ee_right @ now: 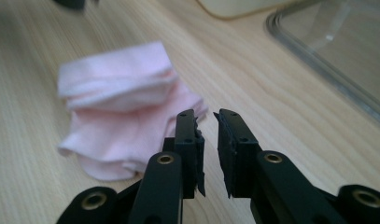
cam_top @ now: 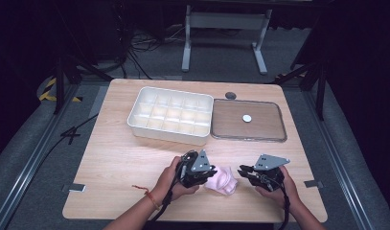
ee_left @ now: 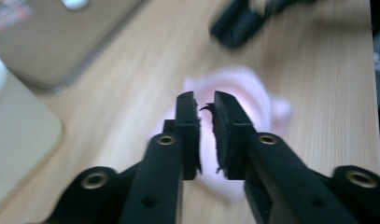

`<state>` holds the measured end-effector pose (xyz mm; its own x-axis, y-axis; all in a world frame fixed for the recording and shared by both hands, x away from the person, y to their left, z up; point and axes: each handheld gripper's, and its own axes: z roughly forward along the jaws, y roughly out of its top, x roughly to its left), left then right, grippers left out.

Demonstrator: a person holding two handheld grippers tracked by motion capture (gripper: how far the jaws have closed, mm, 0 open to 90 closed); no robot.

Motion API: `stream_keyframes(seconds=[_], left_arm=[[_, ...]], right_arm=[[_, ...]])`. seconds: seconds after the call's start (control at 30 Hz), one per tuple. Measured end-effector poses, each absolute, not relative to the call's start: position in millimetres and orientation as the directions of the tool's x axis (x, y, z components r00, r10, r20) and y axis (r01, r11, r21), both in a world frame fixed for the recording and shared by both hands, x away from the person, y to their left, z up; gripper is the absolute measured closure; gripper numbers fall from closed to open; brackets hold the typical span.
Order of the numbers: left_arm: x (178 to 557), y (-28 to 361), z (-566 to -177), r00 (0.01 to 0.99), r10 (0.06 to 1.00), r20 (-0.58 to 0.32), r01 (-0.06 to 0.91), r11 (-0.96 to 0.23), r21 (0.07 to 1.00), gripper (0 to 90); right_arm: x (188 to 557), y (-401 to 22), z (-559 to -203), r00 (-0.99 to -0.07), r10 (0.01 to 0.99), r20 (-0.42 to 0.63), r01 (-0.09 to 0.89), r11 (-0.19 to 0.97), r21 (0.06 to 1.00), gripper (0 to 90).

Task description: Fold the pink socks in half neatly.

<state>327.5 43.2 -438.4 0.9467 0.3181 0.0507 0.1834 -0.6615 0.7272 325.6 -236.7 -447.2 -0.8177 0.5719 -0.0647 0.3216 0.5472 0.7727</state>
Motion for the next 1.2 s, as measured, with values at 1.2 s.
stream_keyframes(seconds=[1.2], left_arm=[[319, 39, -472, 0.959, 0.285, 0.002, 0.206, -0.699, 0.685, 82.3]], right_arm=[[303, -201, -464, -0.896, 0.422, -0.138, 0.226, 0.7, 0.678, 85.1]])
